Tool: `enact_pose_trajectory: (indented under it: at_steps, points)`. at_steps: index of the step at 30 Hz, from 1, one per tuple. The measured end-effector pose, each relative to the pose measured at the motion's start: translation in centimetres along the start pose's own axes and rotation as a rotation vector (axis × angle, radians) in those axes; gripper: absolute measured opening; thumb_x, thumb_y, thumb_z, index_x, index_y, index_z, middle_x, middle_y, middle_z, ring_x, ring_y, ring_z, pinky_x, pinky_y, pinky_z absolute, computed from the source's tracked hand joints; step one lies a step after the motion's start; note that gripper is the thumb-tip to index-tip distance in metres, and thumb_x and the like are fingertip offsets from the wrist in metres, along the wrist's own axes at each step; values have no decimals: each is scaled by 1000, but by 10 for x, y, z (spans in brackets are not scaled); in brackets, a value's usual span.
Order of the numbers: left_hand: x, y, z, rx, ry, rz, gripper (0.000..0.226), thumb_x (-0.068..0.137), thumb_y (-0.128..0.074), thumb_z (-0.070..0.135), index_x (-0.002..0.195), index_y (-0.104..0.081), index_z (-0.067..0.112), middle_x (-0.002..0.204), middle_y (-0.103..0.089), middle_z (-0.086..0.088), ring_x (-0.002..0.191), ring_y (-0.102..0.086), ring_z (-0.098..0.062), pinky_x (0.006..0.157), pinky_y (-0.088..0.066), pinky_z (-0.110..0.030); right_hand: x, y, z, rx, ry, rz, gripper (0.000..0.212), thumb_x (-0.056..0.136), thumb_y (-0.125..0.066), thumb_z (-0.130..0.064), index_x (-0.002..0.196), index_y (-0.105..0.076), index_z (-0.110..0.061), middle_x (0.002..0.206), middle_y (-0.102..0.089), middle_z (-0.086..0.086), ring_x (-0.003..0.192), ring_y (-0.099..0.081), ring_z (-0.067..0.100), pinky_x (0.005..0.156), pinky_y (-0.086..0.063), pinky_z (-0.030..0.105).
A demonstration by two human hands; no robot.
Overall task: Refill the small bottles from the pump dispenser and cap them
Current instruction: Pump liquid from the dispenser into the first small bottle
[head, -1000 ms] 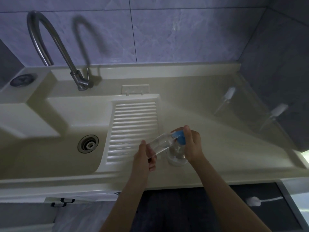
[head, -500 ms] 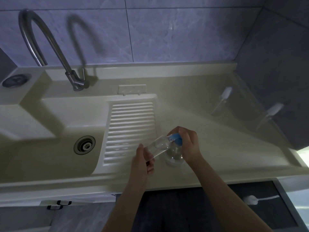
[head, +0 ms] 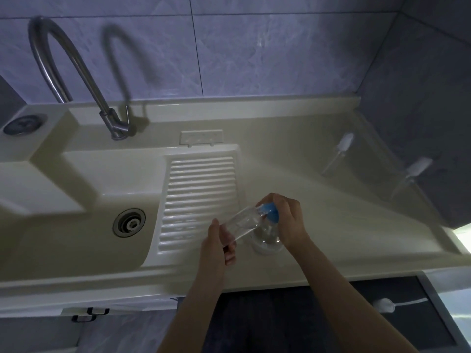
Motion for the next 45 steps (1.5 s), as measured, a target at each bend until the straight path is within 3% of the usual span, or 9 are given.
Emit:
enact_pose_trajectory:
  at_steps: [3, 7, 11, 16, 20, 25, 29, 38, 45]
  points:
    - [0, 2, 1, -2, -5, 4, 55, 100, -32, 37, 55, -42, 9, 43, -40, -2, 32, -26, -9, 37, -20, -16, -1, -2, -2, 6, 29, -17, 47, 77, -35, -39, 59, -63, -7, 62, -64, 12, 61, -58, 31, 58, -45, 42]
    - [-2, 1, 3, 1, -24, -5, 53, 101, -32, 36, 55, -41, 10, 45, -39, -2, 34, -26, -9, 39, -21, -18, -1, -1, 0, 4, 25, -1, 44, 80, -34, -41, 58, -64, -18, 63, -64, 14, 61, -57, 32, 59, -45, 44]
    - [-3, 0, 4, 7, -23, -3, 52, 100, -33, 35, 56, -41, 11, 46, -40, -2, 34, -27, -9, 38, -22, -18, -1, 2, 4, -45, -7, 31, 60, 83, -33, -58, 61, -69, -16, 65, -62, 24, 64, -57, 43, 61, -46, 49]
    - [-4, 0, 4, 13, -3, 8, 50, 100, -33, 37, 58, -41, 11, 44, -40, -1, 33, -28, -9, 37, -22, -19, -3, 2, -2, -26, 64, 10, 63, 82, -28, -81, 62, -70, -38, 63, -64, 16, 60, -58, 37, 61, -46, 47]
    - [-6, -3, 5, 10, -6, -7, 50, 100, -32, 37, 59, -41, 11, 45, -40, -1, 34, -28, -8, 38, -22, -18, -2, 1, -1, 58, 78, -12, 57, 86, -35, -73, 64, -69, -32, 66, -64, 18, 62, -58, 42, 62, -46, 54]
    - [-2, 0, 3, 15, 8, 11, 51, 101, -33, 37, 59, -43, 9, 44, -40, -1, 32, -28, -8, 37, -22, -18, 0, 0, -2, 123, 100, -29, 46, 88, -38, -39, 63, -65, -12, 65, -61, 21, 60, -54, 42, 59, -43, 53]
    - [-1, 1, 2, 17, 6, 14, 51, 101, -33, 37, 58, -42, 9, 43, -40, 0, 32, -27, -8, 38, -21, -17, -1, 0, -2, 127, 129, -26, 43, 89, -37, -35, 63, -65, -15, 65, -60, 20, 59, -54, 40, 57, -43, 52]
    - [-1, 1, 6, -2, 2, 2, 51, 100, -34, 37, 56, -43, 11, 45, -42, -2, 33, -28, -9, 40, -22, -18, -1, 1, 2, -3, 53, 16, 67, 80, -28, -83, 62, -71, -35, 59, -65, 4, 58, -60, 31, 61, -46, 44]
    - [2, -1, 7, 2, -2, -17, 51, 100, -33, 35, 57, -41, 10, 43, -42, -1, 32, -27, -8, 38, -21, -17, 0, 0, 4, 107, 50, -22, 51, 85, -39, -45, 62, -65, -8, 63, -59, 24, 60, -53, 42, 60, -42, 53]
Point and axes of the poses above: each hand's wrist, its own x-axis towards the middle knuckle, its own y-axis out of the back of the hand, z = x × y, the point moved 7 cm from there along x, towards the middle knuckle
